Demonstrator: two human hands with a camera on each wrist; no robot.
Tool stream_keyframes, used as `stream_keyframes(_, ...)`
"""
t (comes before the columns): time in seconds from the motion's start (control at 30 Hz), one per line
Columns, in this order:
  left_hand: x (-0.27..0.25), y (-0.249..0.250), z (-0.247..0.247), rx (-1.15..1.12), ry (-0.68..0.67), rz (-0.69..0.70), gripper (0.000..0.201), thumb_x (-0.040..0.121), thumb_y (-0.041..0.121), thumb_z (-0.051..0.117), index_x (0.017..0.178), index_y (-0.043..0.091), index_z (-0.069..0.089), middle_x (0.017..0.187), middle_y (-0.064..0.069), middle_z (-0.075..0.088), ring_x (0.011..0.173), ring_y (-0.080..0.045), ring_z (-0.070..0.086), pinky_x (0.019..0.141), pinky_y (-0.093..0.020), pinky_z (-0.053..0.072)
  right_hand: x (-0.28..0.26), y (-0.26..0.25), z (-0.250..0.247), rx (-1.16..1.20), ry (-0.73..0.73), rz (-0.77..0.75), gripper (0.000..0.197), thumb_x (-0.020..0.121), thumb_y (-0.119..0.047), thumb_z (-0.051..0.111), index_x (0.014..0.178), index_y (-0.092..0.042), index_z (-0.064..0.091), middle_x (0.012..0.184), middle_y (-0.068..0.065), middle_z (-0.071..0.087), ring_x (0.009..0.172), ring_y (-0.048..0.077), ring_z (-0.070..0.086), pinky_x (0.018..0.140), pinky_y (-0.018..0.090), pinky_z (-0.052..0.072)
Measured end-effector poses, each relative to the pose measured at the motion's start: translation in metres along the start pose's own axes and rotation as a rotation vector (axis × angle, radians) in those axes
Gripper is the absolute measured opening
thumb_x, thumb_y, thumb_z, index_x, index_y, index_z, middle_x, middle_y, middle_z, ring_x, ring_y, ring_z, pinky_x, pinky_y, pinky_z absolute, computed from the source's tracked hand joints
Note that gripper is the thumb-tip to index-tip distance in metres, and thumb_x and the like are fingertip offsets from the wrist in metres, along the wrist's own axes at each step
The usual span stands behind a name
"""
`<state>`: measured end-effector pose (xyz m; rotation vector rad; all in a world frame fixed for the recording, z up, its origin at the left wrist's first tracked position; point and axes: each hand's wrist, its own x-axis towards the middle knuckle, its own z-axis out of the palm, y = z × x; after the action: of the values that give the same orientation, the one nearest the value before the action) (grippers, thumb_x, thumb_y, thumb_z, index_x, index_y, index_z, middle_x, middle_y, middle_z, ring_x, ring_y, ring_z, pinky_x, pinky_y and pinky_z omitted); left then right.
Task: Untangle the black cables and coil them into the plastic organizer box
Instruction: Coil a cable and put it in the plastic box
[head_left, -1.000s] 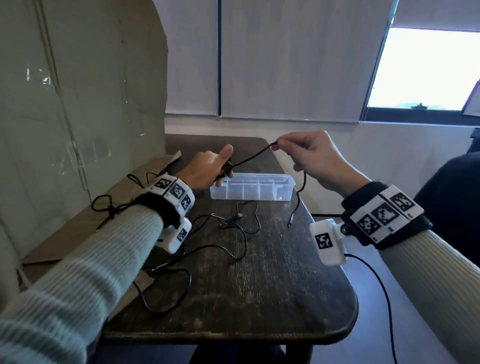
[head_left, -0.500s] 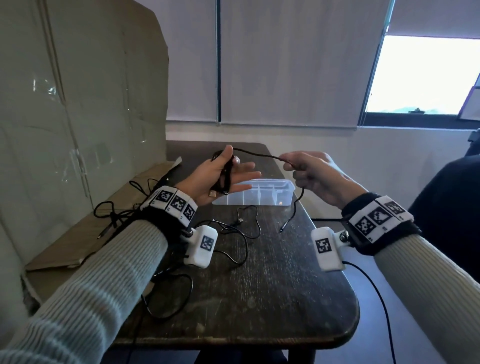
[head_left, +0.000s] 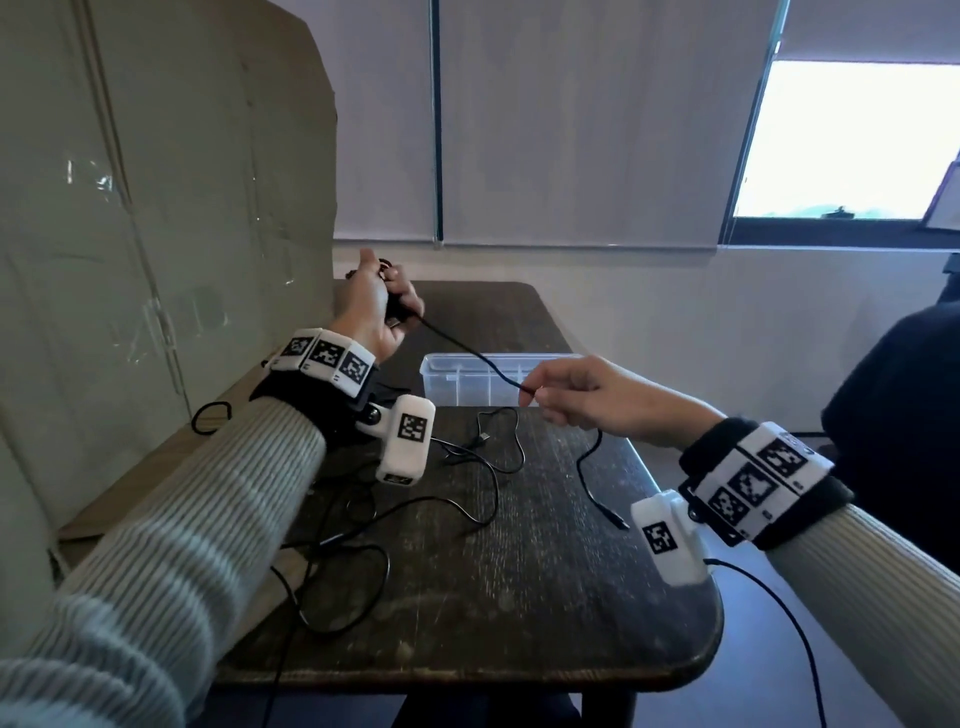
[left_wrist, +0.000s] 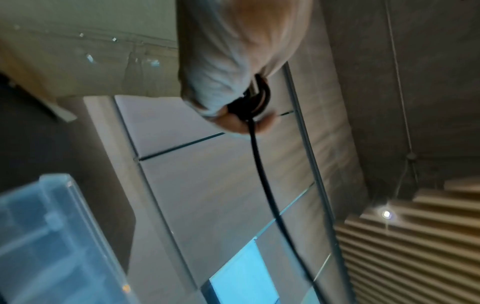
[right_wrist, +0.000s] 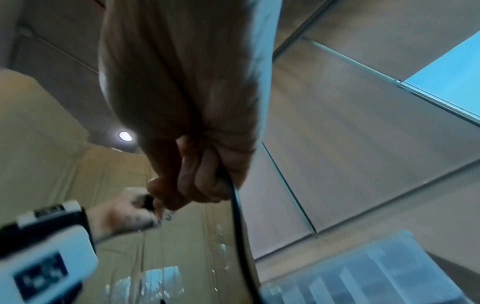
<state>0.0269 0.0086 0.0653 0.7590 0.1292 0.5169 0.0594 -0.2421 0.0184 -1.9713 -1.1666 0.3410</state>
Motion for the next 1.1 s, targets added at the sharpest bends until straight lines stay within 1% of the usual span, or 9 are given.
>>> stream_keyframes(0.1,0.005,-0.008,-0.013,0.479,0.036,0.201,0.044,0.101,0.049,0.033,0.071,0.019,0.043,0.051,0.008,0.044,0.033,-0.003,0.030,0.035,-0.014,0.022,-0.007,-0.021,-0.010,0.021,0.050,-0.046,0.021,0.101,-0.012,0.046,0.101,-0.011,0.068,0.058,-0.012,0.047,0.051,-0.001,0.039,0.055,0.010,0.035)
stream_keyframes(0.27,0.000,-0.038,-0.027,1.188,-0.263,0.410,0.060,0.101,0.050,0.027,0.073,0.010,0.061,0.052,-0.003,0.056,0.035,-0.008,0.046,0.042,-0.023,0.037,0.000,-0.046,-0.020,0.007,0.094,-0.194,0.022,0.101,-0.011,0.046,0.104,-0.008,0.068,0.062,-0.002,0.048,0.062,0.003,0.049,0.071,0.009,0.040)
stream_keyframes(0.43,-0.013,-0.051,-0.023,1.290,-0.582,0.274,0.093,0.087,0.074,0.005,0.076,0.007,0.070,0.057,-0.012,0.061,0.051,-0.021,0.049,0.053,-0.028,0.038,0.017,-0.052,-0.029,-0.021,0.256,-0.249,0.021,0.100,-0.013,0.049,0.096,-0.017,0.069,0.059,-0.014,0.056,0.066,0.011,0.050,0.080,0.027,0.043)
stream_keyframes(0.5,-0.022,-0.054,-0.018,1.309,-0.700,0.217,0.087,0.082,0.080,0.020,0.079,0.009,0.071,0.060,-0.008,0.061,0.052,-0.017,0.047,0.051,-0.025,0.035,0.023,-0.048,-0.034,-0.019,0.352,-0.241,0.019,0.100,-0.012,0.049,0.096,-0.013,0.068,0.057,-0.013,0.055,0.065,0.012,0.048,0.075,0.022,0.041)
stream_keyframes(0.6,-0.028,-0.056,-0.013,1.418,-0.779,0.326,0.050,0.084,0.056,0.060,0.077,0.006,0.069,0.059,0.002,0.060,0.050,-0.007,0.048,0.052,-0.020,0.039,0.027,-0.040,-0.037,0.003,0.469,-0.221,0.019,0.099,-0.010,0.050,0.101,-0.009,0.069,0.059,-0.008,0.054,0.055,0.000,0.048,0.064,0.009,0.037)
stream_keyframes(0.7,-0.031,-0.051,-0.013,1.075,-0.701,0.191,0.030,0.092,0.035,0.058,0.078,0.010,0.064,0.053,0.006,0.049,0.045,-0.008,0.040,0.042,-0.018,0.034,0.025,-0.028,-0.037,0.090,0.555,-0.188,0.019,0.098,-0.009,0.052,0.105,-0.001,0.068,0.063,0.000,0.054,0.050,-0.004,0.047,0.055,0.006,0.038)
stream_keyframes(0.83,-0.026,-0.041,-0.010,0.447,-0.532,0.000,0.029,0.097,0.034,0.045,0.078,0.014,0.051,0.057,0.007,0.046,0.047,-0.003,0.036,0.042,-0.014,0.029,0.021,-0.013,-0.025,0.056,0.513,-0.134,0.016,0.096,-0.016,0.057,0.099,-0.007,0.070,0.067,-0.005,0.059,0.053,-0.004,0.049,0.057,0.009,0.041)
stream_keyframes(1.0,-0.033,-0.047,-0.002,0.238,-0.361,-0.085,0.028,0.097,0.037,0.048,0.083,0.013,0.056,0.083,-0.003,0.069,0.067,-0.009,0.064,0.051,-0.019,0.048,0.026,-0.005,-0.013,0.053,0.494,-0.157,0.020,0.098,-0.016,0.055,0.100,-0.005,0.071,0.053,-0.018,0.053,0.053,-0.004,0.045,0.056,0.007,0.037)
stream_keyframes(1.1,-0.037,-0.047,0.004,0.199,-0.303,-0.104,0.029,0.097,0.038,0.047,0.084,0.014,0.056,0.087,-0.005,0.072,0.082,-0.014,0.071,0.060,-0.026,0.056,0.029,-0.004,-0.011,0.028,0.481,-0.141,0.021,0.098,-0.016,0.053,0.105,-0.005,0.069,0.056,-0.015,0.053,0.052,-0.005,0.047,0.057,0.008,0.037)
